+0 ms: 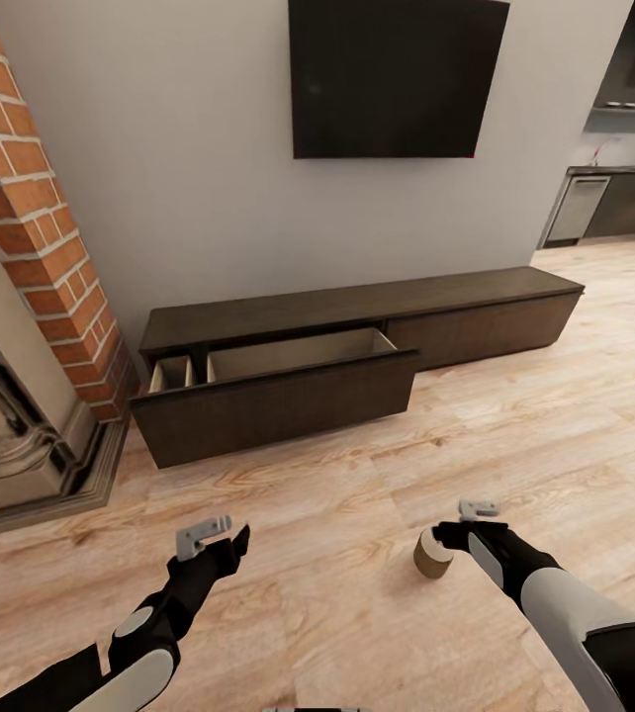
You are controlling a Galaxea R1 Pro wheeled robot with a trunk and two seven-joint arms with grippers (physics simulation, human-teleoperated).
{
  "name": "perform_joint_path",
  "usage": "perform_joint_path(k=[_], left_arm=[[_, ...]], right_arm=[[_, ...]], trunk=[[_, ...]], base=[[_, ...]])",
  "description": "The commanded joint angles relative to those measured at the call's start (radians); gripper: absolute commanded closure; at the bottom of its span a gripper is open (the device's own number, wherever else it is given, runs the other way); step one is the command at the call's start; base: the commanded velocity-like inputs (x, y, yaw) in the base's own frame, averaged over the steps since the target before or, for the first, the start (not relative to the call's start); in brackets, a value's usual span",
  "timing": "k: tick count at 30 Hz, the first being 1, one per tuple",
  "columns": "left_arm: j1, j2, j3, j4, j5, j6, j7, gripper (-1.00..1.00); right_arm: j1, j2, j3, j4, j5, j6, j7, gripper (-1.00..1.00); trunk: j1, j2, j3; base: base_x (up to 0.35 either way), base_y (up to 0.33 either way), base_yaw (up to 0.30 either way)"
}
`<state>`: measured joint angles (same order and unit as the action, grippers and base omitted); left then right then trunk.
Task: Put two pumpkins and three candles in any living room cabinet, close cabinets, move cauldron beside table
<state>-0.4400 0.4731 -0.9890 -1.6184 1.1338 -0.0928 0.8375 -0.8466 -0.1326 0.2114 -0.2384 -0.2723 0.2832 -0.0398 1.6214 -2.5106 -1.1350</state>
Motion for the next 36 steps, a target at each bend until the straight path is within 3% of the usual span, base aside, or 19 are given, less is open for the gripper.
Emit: perform_joint_path(k=[1, 4, 5, 8, 10, 11, 12, 13, 14, 15, 16, 17, 19, 20, 22, 24, 27, 30, 36], left_arm=[[-0.002, -0.001, -0.010, -0.001, 0.008, -0.009, 0.003, -1.00], [-0.002, -0.020, -0.059, -0.001, -0.004, -0.009, 0.005, -1.00], [-0.002, -0.040, -0.076, -0.001, -0.030, -0.008, 0.007, -1.00], [-0.001, -0.074, -0.056, -0.001, -0.086, -0.003, 0.008, -1.00], [-0.001, -0.130, 0.029, -0.001, -0.120, 0.046, 0.009, -1.00], [0.000, -0.165, 0.092, -0.001, -0.129, 0.111, 0.008, -1.00], [0.000, -0.185, 0.129, -0.001, -0.132, 0.151, 0.007, -1.00], [0.000, -0.230, 0.208, -0.001, -0.136, 0.239, 0.005, -1.00], [0.000, -0.257, 0.249, -0.001, -0.138, 0.284, 0.004, -1.00], [0.000, -0.316, 0.325, -0.001, -0.141, 0.371, 0.000, -1.00], [0.000, -0.348, 0.360, -0.001, -0.142, 0.411, -0.001, -1.00], [-0.002, -0.437, 0.442, -0.001, -0.146, 0.516, -0.003, -1.00], [-0.018, -0.502, 0.489, -0.001, -0.147, 0.593, -0.005, -1.00], [-0.028, -0.517, 0.499, -0.001, -0.148, 0.611, -0.006, -1.00], [-0.074, -0.573, 0.525, -0.001, -0.148, 0.662, -0.022, -1.00], [-0.089, -0.594, 0.531, -0.001, -0.148, 0.675, -0.041, -1.00], [-0.097, -0.598, 0.538, -0.001, -0.147, 0.679, -0.051, -1.00], [-0.099, -0.565, 0.539, -0.001, -0.143, 0.680, -0.054, -1.00], [-0.100, -0.547, 0.539, 0.000, -0.141, 0.680, -0.054, -1.00]], right_arm=[[0.000, -0.001, 0.008, -0.002, -0.009, 0.004, 0.009, -1.00], [0.000, -0.001, 0.008, -0.002, -0.009, -0.007, 0.032, -1.00], [0.000, 0.000, 0.009, -0.001, -0.009, -0.019, 0.037, -1.00], [0.000, 0.002, 0.011, -0.001, -0.010, -0.028, 0.041, -1.00], [0.000, 0.004, 0.014, -0.001, -0.010, -0.031, 0.042, -1.00], [0.000, 0.005, 0.016, -0.001, -0.010, -0.032, 0.042, -1.00], [0.000, 0.006, 0.016, -0.001, -0.010, -0.032, 0.042, -1.00], [0.000, 0.009, 0.017, -0.002, -0.010, -0.032, 0.043, -1.00], [0.000, 0.010, 0.018, -0.002, -0.010, -0.033, 0.043, -1.00], [0.000, 0.012, 0.018, -0.002, -0.010, -0.032, 0.043, -1.00], [0.000, 0.012, 0.018, -0.002, -0.010, -0.032, 0.043, -1.00], [0.000, 0.013, 0.019, -0.002, -0.010, -0.032, 0.043, -1.00], [0.000, 0.014, 0.019, -0.003, -0.009, -0.031, 0.043, -1.00], [0.000, 0.014, 0.020, -0.003, -0.009, -0.031, 0.043, -1.00], [0.000, 0.014, 0.020, -0.004, -0.009, -0.031, 0.043, -1.00], [0.000, 0.015, 0.020, -0.005, -0.009, -0.032, 0.042, -1.00], [0.000, 0.015, 0.019, -0.007, -0.008, -0.033, 0.042, -1.00], [0.000, 0.015, 0.019, -0.009, -0.008, -0.033, 0.041, -1.00], [0.000, 0.014, 0.018, -0.011, -0.008, -0.033, 0.041, -1.00]], trunk=[[0.000, 0.000, -0.001], [0.000, 0.000, -0.001], [0.000, 0.000, -0.001], [0.000, 0.000, -0.001], [0.000, 0.000, -0.001], [0.000, 0.000, -0.001], [0.000, 0.000, -0.001], [0.000, 0.000, -0.001], [0.000, 0.000, -0.001], [0.000, 0.000, -0.001], [0.000, 0.000, -0.001], [0.000, 0.000, -0.001], [0.000, 0.000, -0.001], [0.000, 0.000, -0.001], [0.000, 0.000, -0.001], [0.000, 0.000, -0.001], [0.000, 0.000, -0.001], [0.000, 0.000, -0.001], [0.001, -0.001, -0.009]], base=[[0.000, 0.000, 0.000], [0.000, 0.000, 0.000], [0.000, 0.000, 0.000], [0.000, 0.000, 0.000], [0.000, 0.000, 0.000], [0.000, 0.000, 0.000], [0.000, 0.000, 0.000], [0.000, 0.000, 0.000], [0.000, 0.000, 0.000], [0.000, 0.000, 0.000], [0.000, 0.000, 0.000], [0.000, 0.000, 0.000], [0.000, 0.000, 0.000], [0.000, 0.000, 0.000], [0.000, 0.000, 0.000], [0.000, 0.000, 0.000], [0.000, 0.000, 0.000], [0.000, 0.000, 0.000], [0.000, 0.000, 0.000]])
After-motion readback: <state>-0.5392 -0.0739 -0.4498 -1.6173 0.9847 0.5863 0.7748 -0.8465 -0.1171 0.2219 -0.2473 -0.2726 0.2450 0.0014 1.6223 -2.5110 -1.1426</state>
